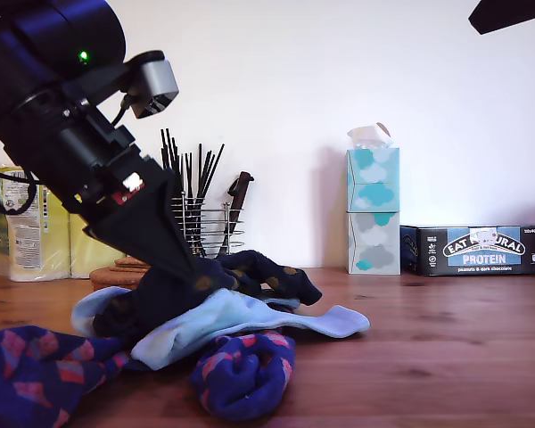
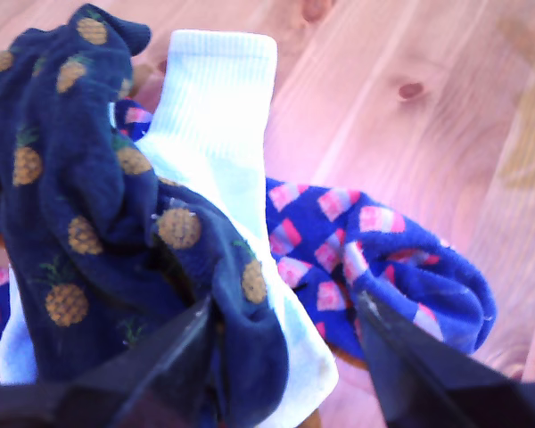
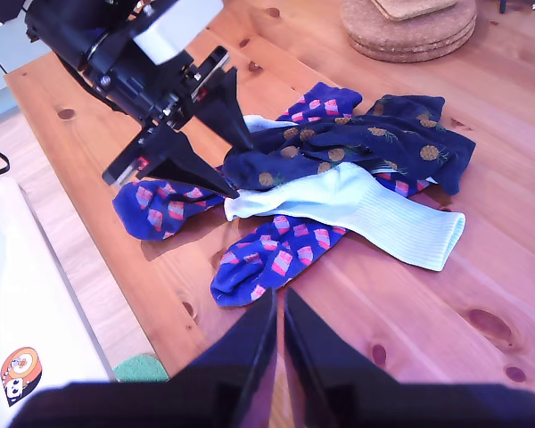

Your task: Pair up the socks based on colour and pattern, by placing each sock on top of its pair

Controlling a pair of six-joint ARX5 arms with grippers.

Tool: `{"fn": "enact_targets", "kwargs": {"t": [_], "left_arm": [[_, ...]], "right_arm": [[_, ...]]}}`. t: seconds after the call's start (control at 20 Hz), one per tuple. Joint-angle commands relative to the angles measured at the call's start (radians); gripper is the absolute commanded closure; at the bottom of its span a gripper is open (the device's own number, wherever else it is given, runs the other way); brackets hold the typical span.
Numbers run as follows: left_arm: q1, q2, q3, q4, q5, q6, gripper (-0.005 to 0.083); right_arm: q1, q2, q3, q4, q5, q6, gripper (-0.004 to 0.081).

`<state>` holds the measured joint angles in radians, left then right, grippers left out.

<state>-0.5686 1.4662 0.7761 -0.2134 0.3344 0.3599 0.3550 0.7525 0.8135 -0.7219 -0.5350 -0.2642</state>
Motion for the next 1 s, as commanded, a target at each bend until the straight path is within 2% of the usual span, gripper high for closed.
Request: {"fn": "enact_targets", "kwargs": {"t": [0.0, 0.05, 0.1, 0.2, 0.35, 0.5, 0.65, 0.95], "left_arm": [[-0.001, 0.026, -0.003, 0.006, -0.003, 0.016, 0.0641], [-0.002, 0.025, 0.002, 0.008, -0.002, 0.017, 0.0760], [-0.004, 0.018, 0.013, 0.002, -0.003, 0.019, 0.0790], [-0.008, 0.010, 0.061, -0.029, 0.000, 0.026, 0.0794], [-0.015, -0.010, 0.216, -0.174, 0.013, 0.009, 0.0794], [-0.015, -0.014, 0.383, -0.273, 0.097, -0.076, 0.0794], [-0.024, -0.013, 0.454, -0.244, 0.202, -0.107, 0.0794], [-0.149, 0.050, 0.455, -0.071, 0.216, -0.133, 0.0794]], "right_arm": [[0.000, -0.003, 0.000, 0.006, 0.000, -0.006, 0.0782], [0.000, -0.003, 0.000, 0.006, 0.000, -0.006, 0.0782], [0.000, -0.003, 0.000, 0.007, 0.000, -0.006, 0.0782], [0.000, -0.003, 0.000, 0.008, 0.000, -0.006, 0.0782], [0.000, 0.003, 0.000, 0.003, 0.003, 0.002, 0.0747], [-0.001, 0.014, 0.000, 0.008, 0.005, 0.002, 0.0747], [-0.001, 0.015, 0.000, 0.025, 0.011, 0.001, 0.0746], [-0.003, -0.010, 0.000, -0.016, 0.024, 0.001, 0.0747]]}}
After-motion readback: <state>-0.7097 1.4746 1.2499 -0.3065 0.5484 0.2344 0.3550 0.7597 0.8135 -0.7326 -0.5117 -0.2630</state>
